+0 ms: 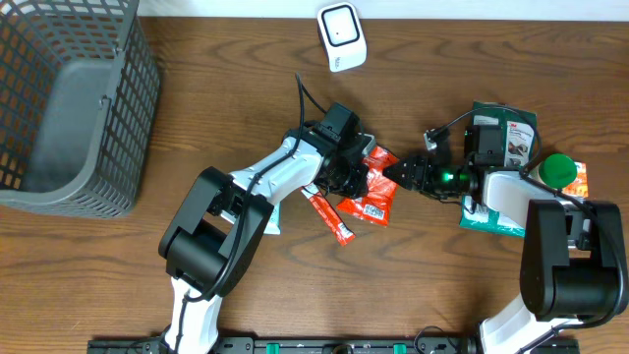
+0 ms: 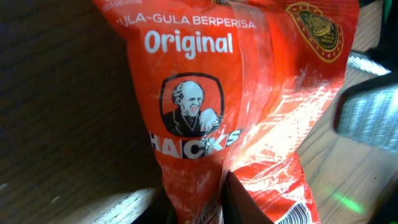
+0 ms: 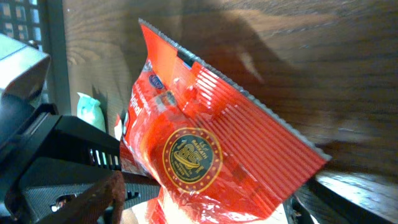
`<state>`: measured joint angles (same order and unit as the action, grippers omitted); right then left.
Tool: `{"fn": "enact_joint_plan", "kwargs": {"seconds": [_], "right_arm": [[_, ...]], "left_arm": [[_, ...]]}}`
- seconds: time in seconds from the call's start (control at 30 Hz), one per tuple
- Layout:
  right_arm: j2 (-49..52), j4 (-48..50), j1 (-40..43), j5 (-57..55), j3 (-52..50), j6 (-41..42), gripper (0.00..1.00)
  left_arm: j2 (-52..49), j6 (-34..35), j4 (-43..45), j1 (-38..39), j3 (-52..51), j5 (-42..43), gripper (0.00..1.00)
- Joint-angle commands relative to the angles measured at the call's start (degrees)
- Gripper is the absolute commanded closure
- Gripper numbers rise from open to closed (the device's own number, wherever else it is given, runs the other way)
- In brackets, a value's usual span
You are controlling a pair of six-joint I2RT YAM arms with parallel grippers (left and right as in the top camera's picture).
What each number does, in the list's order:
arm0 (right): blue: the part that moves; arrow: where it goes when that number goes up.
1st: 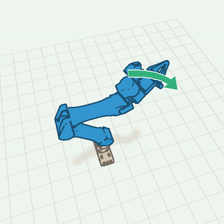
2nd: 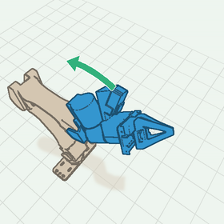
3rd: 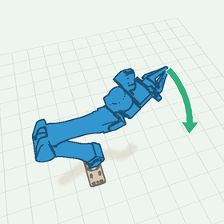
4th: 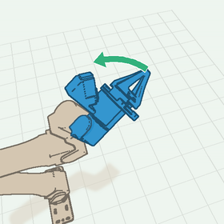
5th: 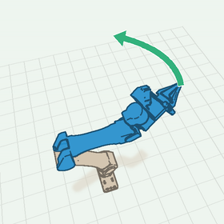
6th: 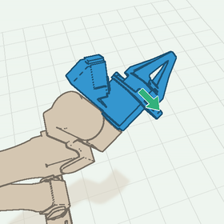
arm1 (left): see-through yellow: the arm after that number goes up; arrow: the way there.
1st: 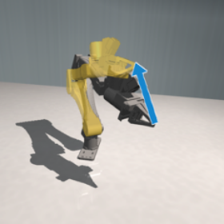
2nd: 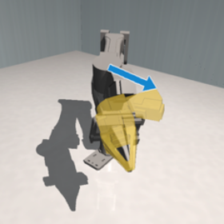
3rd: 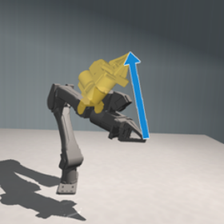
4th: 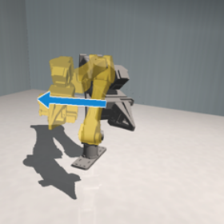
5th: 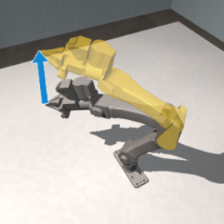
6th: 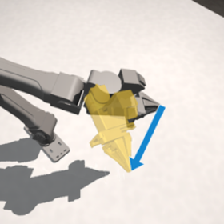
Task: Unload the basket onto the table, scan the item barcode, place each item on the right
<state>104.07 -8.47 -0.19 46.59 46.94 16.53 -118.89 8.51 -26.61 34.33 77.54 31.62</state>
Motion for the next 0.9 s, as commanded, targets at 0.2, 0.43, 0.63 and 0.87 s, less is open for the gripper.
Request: {"fn": "enact_joint_plan", "kwargs": {"seconds": [0.2,0.43,0.63,0.87], "right_arm": [[1.05,6.4,-5.51,-3.8,-5.53,5.44,0.33],[1.05,8.9,-6.25,-5.16,-6.58,7.19,0.37],[1.05,10.08,-6.67,-7.39,-7.72,7.04,0.38],[1.05,12.83,-8.41,-7.85,-8.85,7.85,0.42]], "left_arm": [[-2.1,-1.25,-1.03,0.09,-0.83,-1.88,0.81],[-2.1,-1.27,-1.33,0.09,-0.83,-0.48,0.81],[-2.1,-1.27,-1.29,0.09,-0.83,-0.5,0.81],[-2.1,-1.25,-1.18,0.09,-0.81,-0.46,0.81]]}}
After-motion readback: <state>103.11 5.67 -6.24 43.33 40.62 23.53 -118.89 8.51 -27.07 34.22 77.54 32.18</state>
